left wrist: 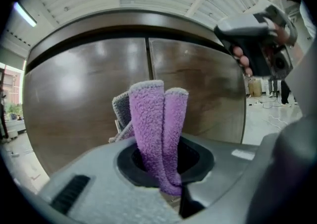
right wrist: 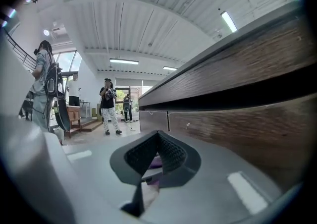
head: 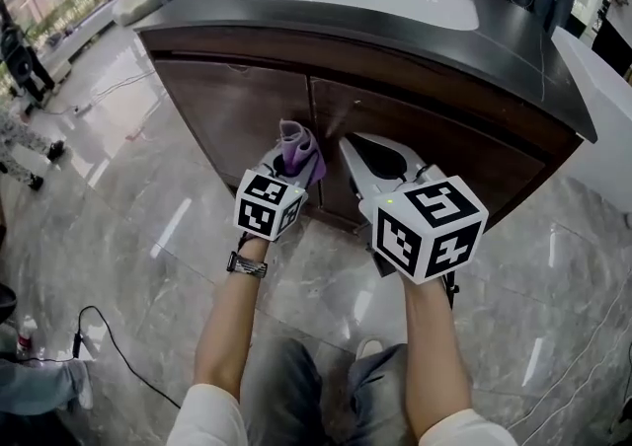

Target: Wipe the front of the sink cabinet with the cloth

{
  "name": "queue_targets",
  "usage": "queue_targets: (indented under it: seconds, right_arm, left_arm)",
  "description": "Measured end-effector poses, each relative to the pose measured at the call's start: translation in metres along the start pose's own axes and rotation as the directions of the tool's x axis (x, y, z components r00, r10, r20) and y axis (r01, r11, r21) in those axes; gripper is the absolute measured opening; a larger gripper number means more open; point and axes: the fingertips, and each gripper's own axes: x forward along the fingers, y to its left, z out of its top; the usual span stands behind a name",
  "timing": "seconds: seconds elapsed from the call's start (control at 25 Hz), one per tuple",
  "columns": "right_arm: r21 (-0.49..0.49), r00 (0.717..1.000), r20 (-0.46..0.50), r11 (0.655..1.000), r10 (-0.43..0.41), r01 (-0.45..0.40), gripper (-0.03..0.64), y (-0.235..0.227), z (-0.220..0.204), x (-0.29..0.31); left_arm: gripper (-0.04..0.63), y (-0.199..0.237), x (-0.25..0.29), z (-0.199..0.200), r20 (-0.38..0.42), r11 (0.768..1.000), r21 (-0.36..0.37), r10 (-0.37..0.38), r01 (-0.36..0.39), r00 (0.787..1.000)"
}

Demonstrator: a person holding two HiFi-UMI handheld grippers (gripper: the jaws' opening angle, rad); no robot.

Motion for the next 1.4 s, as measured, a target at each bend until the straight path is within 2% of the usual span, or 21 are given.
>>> queue_targets:
  seconds: [0.16, 0.4, 0.6, 0.8, 0.88, 0.96, 1.08, 1.24, 1.32, 1.4]
  right_arm:
    - [0.018, 1.000, 0.013, 1.000, 0.006, -0.006, 0.006, 0.000, 0.002, 0.009]
    - [0.015, 1.000, -0.015, 1.000, 0.023, -0.023, 0.006, -0.001, -0.007, 0.025]
    - [0.026, 1.000, 0.003, 0.999, 0.027, -0.027, 0.006, 0.000, -0.004, 0.028]
    - [-0.016, 0.999, -0.020, 0.999, 0.049, -0.049, 0.006, 0.009, -0.008, 0.029]
    - [-0.019, 0.999, -0.022, 0.999, 0.049, -0.050, 0.006, 0.010, -0.008, 0.029]
    - [-0.012, 0.999, -0.014, 0.999, 0.049, -0.049, 0.006, 0.010, -0.006, 0.027]
    - [-0.002, 0.999, -0.002, 0.999, 0.052, -0.052, 0.006, 0.012, -0.001, 0.024]
    - [-0.010, 0.998, -0.016, 0.998, 0.062, -0.063, 0.006, 0.017, -0.001, 0.021]
    - [-0.032, 0.998, -0.030, 0.998, 0.053, -0.054, 0.006, 0.017, -0.003, 0.019]
    - [-0.041, 0.998, -0.039, 0.998, 0.043, -0.045, 0.006, 0.018, -0.005, 0.015]
  left_arm:
    - [0.052, -0.001, 0.013, -0.041, -0.027, 0.998, 0.046, 0.048, -0.047, 0.998]
    - [0.052, -0.003, 0.037, -0.137, -0.140, 0.998, -0.015, 0.060, -0.063, 0.988]
    - [0.054, -0.007, 0.053, -0.192, -0.166, 0.998, 0.019, 0.068, -0.066, 0.984]
    - [0.054, -0.011, 0.070, -0.256, -0.253, 0.994, -0.072, 0.057, -0.078, 0.966]
    - [0.054, -0.010, 0.070, -0.266, -0.271, 0.991, -0.100, 0.058, -0.088, 0.961]
    - [0.054, -0.008, 0.064, -0.257, -0.270, 0.991, -0.091, 0.070, -0.098, 0.960]
    - [0.052, 0.000, 0.043, -0.207, -0.214, 0.995, -0.062, 0.068, -0.083, 0.974]
    - [0.052, 0.019, 0.008, -0.091, -0.085, 0.995, 0.073, 0.076, -0.070, 0.993]
    - [0.052, 0.034, -0.007, -0.030, -0.004, 0.991, 0.098, 0.096, -0.096, 0.995]
    - [0.052, 0.048, -0.019, 0.017, 0.037, 0.985, 0.123, 0.116, -0.120, 0.993]
